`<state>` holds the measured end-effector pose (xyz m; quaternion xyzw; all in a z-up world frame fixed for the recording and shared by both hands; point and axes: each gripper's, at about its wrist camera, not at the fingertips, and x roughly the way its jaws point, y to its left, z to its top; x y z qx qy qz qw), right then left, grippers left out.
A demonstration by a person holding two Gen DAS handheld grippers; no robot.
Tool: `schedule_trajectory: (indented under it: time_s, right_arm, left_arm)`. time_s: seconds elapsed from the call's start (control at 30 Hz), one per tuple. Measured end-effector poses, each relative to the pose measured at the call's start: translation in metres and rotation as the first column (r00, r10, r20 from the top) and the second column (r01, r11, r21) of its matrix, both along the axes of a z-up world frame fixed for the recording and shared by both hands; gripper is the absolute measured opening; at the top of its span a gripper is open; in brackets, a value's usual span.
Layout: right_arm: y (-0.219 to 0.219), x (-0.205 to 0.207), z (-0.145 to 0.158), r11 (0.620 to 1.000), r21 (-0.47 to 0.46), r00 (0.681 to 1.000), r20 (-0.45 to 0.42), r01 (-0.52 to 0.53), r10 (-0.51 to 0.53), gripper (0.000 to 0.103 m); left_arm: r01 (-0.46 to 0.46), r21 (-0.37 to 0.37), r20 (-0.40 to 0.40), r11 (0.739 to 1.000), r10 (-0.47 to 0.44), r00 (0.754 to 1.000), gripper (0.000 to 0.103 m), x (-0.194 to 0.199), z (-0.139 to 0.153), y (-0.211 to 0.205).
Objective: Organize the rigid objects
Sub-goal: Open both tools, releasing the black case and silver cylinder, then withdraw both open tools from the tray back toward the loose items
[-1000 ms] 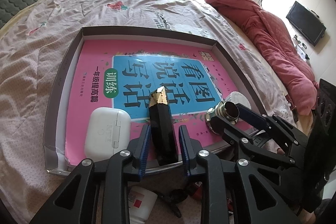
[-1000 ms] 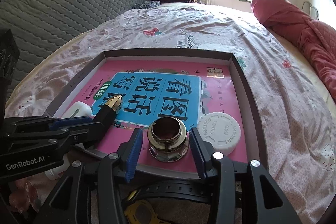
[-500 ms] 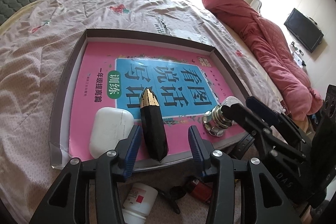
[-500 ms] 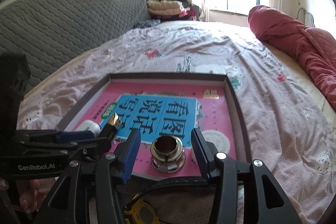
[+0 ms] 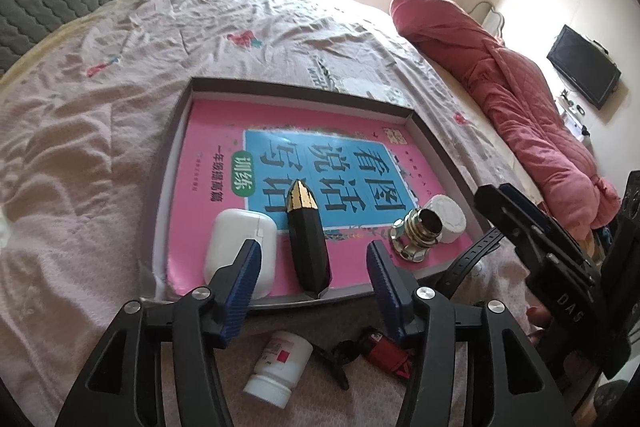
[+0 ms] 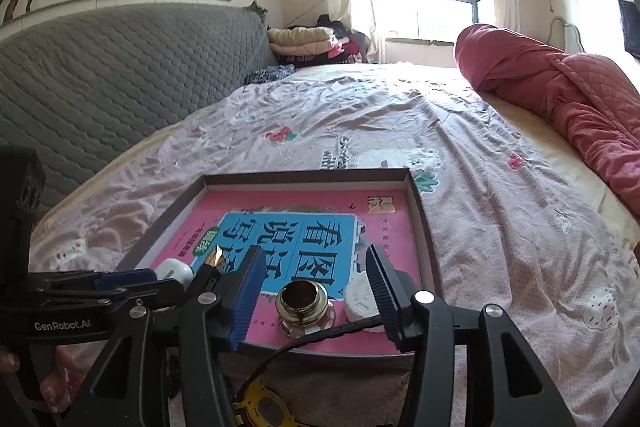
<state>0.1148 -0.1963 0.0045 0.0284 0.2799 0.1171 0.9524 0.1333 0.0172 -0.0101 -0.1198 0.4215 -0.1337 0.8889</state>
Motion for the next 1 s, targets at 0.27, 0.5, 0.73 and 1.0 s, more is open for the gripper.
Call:
schedule_trajectory:
  time_s: [0.27,0.5,0.73,1.0]
  right_arm:
    - [-0.016,-0.016,0.016,0.998,0.028,0.996,0.068,0.053,-0.055,0.057]
    - [-0.022,-0.03,0.022,0.998,0.03,0.994,0.088,0.064,-0.066,0.057]
    - [-0.018,-0.046,0.024,0.998,0.02,0.994,0.085,0.067,-0.068,0.057]
    - [0.001,-0.067,0.026,0.997,-0.065,0.993,0.113,0.049,-0.041,0.057]
  left_arm:
    - [-0.042,0.01,0.037,0.999,0.042,0.998,0.058,-0.013,0.02,0.011]
    - [-0.083,0.013,0.061,0.996,0.082,0.995,0.059,-0.026,0.038,0.019]
    - [-0.107,0.025,0.071,0.994,0.105,0.992,0.059,-0.04,0.05,0.028]
    - [-0.094,0.06,0.085,0.994,0.089,0.992,0.059,-0.059,0.061,0.027]
